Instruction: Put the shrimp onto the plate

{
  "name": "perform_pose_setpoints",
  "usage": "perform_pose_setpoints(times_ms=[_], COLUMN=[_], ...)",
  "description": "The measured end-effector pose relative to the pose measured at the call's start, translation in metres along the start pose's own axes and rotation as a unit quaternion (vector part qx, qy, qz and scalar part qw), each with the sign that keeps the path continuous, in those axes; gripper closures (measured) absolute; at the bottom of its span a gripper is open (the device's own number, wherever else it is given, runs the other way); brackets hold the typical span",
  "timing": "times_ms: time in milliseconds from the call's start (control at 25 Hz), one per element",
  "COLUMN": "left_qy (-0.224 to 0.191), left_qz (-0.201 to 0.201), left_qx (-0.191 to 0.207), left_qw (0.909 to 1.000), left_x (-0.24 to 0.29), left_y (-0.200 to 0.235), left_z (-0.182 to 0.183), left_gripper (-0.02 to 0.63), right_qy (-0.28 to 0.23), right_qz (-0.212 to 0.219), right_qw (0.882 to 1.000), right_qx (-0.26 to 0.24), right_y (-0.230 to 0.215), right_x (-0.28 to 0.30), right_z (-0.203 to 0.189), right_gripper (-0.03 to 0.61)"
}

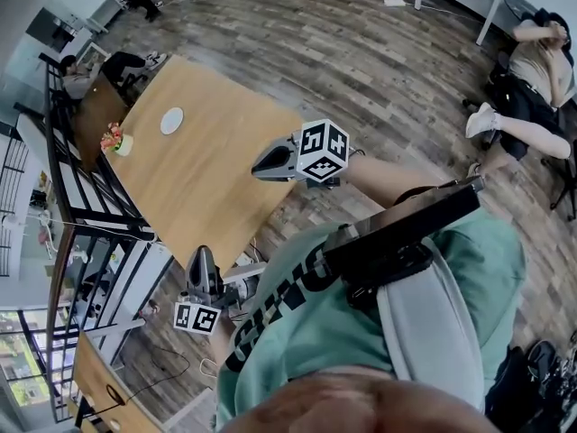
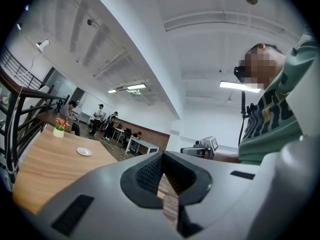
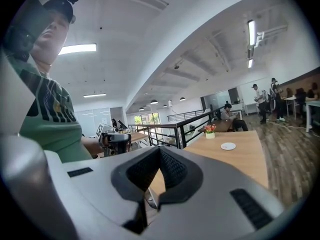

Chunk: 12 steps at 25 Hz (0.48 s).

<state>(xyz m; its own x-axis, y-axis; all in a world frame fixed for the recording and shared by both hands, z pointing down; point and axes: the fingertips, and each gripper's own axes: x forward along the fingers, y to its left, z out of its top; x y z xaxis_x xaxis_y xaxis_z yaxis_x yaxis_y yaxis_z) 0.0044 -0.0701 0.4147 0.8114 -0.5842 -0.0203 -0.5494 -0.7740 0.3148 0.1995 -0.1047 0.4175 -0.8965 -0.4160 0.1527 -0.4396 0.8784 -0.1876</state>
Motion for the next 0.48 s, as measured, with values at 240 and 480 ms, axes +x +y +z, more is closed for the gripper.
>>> perform_pose_setpoints(times_ms=[240, 480], left_qy=[0.002, 0.002], left_qz=[-0.005, -0.011], left_qx=[0.013, 0.017], left_qw=[0.9999, 0.9998], left_x=[0.002, -0.006], left_y=[0.005, 0.01], left_z=[0.012, 0.015], left_gripper=[0.607, 0.607], right_qy=[-0.014, -0.019], right_qz=[-0.007, -0.014], right_qw=[1.0, 1.0], right_qx=[-0.005, -0.01], right_y=[-0.001, 0.005], right_x=[-0.003, 0.002], right_z=[0.007, 0.012], right_gripper=[0.572, 0.572])
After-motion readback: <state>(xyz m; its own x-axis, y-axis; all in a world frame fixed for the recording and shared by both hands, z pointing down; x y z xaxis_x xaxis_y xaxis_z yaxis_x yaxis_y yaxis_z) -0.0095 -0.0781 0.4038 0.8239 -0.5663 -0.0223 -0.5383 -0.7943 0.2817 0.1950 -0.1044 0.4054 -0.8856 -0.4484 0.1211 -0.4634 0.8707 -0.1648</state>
